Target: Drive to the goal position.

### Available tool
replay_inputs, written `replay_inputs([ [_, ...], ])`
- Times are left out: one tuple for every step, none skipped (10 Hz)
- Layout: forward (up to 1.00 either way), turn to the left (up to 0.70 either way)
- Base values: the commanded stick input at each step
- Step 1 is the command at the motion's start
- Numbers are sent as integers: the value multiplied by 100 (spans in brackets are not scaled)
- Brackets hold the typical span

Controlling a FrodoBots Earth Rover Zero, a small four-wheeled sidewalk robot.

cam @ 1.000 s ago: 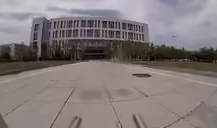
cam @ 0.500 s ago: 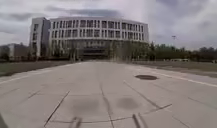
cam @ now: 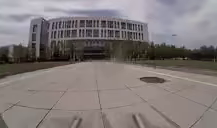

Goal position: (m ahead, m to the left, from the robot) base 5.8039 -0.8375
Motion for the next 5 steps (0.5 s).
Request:
replay_inputs([
  [100, 0],
  [100, 0],
  [100, 0],
  [100, 0],
  [100, 0],
])
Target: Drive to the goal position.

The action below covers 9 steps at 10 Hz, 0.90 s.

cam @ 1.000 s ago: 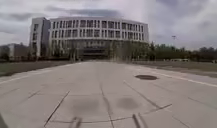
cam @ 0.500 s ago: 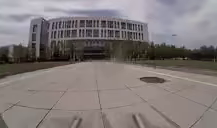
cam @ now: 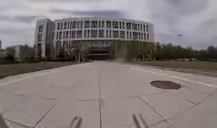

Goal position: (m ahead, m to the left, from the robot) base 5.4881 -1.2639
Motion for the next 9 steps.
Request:
replay_inputs([
  [100, 0],
  [100, 0],
  [100, 0],
  [100, 0],
  [100, 0],
  [100, 0],
  [100, 0],
  [100, 0],
  [100, 0],
])
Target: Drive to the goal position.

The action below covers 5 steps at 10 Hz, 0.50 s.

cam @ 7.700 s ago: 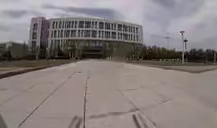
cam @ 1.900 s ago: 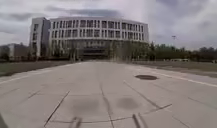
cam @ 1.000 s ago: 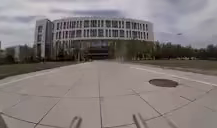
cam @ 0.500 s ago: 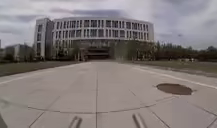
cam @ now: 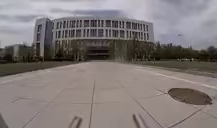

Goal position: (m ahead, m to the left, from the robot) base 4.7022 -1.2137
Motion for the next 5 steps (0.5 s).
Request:
replay_inputs([
  [100, 0],
  [100, 0],
  [100, 0],
  [100, 0],
  [100, 0],
])
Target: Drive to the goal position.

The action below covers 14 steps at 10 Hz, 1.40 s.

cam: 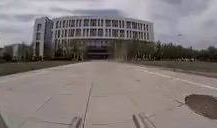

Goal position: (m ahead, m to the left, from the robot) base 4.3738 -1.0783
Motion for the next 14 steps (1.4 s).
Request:
replay_inputs([
  [100, 0],
  [100, 0],
  [100, 0],
  [100, 0],
  [100, 0],
  [100, 0],
  [100, 0],
  [100, 0],
  [100, 0],
  [100, 0],
  [100, 0],
  [100, 11],
  [100, 27],
  [100, 27],
])
